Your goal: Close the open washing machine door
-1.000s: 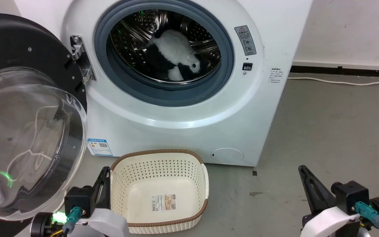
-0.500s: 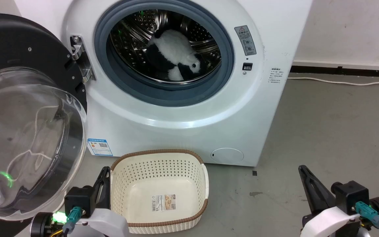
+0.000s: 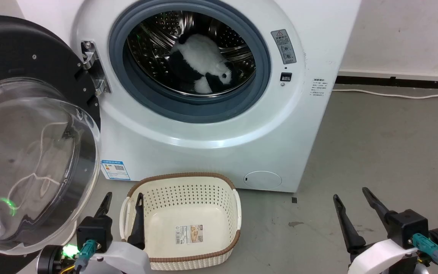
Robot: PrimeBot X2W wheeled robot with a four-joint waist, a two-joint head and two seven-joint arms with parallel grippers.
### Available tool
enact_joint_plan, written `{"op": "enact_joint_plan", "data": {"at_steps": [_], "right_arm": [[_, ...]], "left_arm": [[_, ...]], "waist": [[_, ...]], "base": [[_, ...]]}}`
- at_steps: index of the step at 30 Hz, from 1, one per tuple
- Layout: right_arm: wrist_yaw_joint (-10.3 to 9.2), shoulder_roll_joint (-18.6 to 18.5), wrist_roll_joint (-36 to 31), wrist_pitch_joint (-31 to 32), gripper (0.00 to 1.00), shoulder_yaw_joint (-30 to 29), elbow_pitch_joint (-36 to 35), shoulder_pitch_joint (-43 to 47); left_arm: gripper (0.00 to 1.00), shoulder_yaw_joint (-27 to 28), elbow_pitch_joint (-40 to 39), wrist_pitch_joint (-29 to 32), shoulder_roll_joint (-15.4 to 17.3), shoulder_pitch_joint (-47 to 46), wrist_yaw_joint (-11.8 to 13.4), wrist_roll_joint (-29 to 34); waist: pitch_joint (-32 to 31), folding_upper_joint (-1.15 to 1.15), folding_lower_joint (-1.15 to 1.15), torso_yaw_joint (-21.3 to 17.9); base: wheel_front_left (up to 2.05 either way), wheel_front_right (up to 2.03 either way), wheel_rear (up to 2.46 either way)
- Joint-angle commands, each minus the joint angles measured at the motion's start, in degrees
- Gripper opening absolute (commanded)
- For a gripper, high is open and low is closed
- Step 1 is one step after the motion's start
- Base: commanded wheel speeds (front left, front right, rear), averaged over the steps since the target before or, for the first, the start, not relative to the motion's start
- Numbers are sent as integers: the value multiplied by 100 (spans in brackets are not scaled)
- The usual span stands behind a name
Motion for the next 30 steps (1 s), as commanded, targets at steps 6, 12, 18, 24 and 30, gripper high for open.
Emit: {"op": "enact_joint_plan", "data": {"at_steps": [6, 12, 18, 24, 30], "right_arm": [[1, 2, 64, -130, 100, -43, 31, 24], [1, 2, 84, -201, 100, -28, 49, 41], [1, 3, 123, -261, 100, -23, 65, 60], [1, 4, 184, -332, 100, 22, 110, 63], [2, 5, 212, -404, 100, 138, 192, -38]], "left_arm": [[100, -61, -32, -141, 10, -32, -22, 2], [100, -99, -49, -213, 32, -23, -28, -1], [100, -132, -64, -273, 56, -4, -36, -4], [100, -170, -92, -345, 83, 32, -37, -8], [100, -187, -176, -417, 89, 85, 13, -11]], "waist": [[-11, 0, 0, 75], [-38, 0, 0, 221], [-71, 0, 0, 410], [-93, 0, 0, 654], [-58, 0, 0, 829]], "base": [[0, 0, 0], [0, 0, 0], [0, 0, 0], [0, 0, 0], [0, 0, 0]]}}
